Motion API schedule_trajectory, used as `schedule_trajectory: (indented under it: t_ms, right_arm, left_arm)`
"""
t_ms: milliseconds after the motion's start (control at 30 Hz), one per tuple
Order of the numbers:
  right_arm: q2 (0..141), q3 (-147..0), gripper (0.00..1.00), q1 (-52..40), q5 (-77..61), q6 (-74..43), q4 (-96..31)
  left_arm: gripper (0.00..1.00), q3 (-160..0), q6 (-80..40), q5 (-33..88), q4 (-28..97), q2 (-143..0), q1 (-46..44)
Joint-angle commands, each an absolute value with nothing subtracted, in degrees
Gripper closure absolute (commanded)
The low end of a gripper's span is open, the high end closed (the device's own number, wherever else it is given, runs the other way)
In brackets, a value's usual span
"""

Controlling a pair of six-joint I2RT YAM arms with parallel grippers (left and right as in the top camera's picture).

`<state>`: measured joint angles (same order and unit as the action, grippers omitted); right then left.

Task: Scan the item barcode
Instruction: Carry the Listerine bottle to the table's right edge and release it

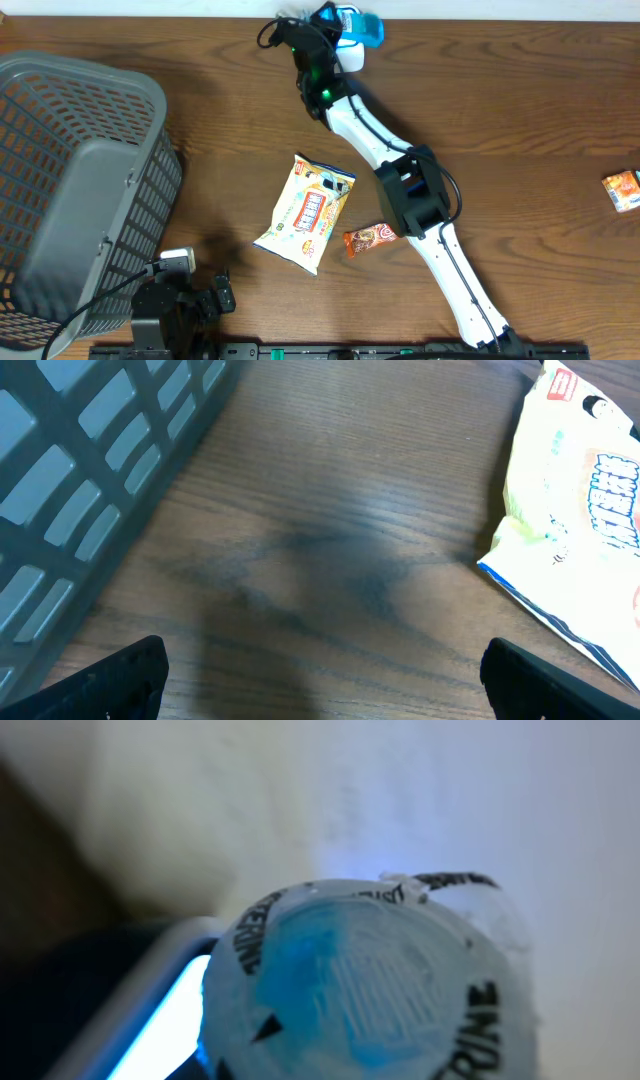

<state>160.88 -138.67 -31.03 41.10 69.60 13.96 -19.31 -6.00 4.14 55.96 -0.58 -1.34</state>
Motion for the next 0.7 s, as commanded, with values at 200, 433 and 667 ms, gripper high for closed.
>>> schedule_trajectory:
  t_ms: [200, 433, 667]
  right_arm:
    - [145.32, -140.94, 0.99, -28.56, 49.36, 52.36, -6.74]
    - [140.40, -140.94, 0.99, -19.33, 56.31, 32.80, -41.34]
    - [141.03, -138.56, 0.99, -4.10, 47.48, 13.67, -59.64]
  left_arm:
    - [0.00, -19.66, -6.11, 3.88, 56.73, -0.19, -1.37]
    - [0.00, -19.68, -6.11, 3.88, 56.75, -0.19, -1.37]
    - [0.00, -19.66, -6.11, 3.86, 56.75, -0.19, -1.37]
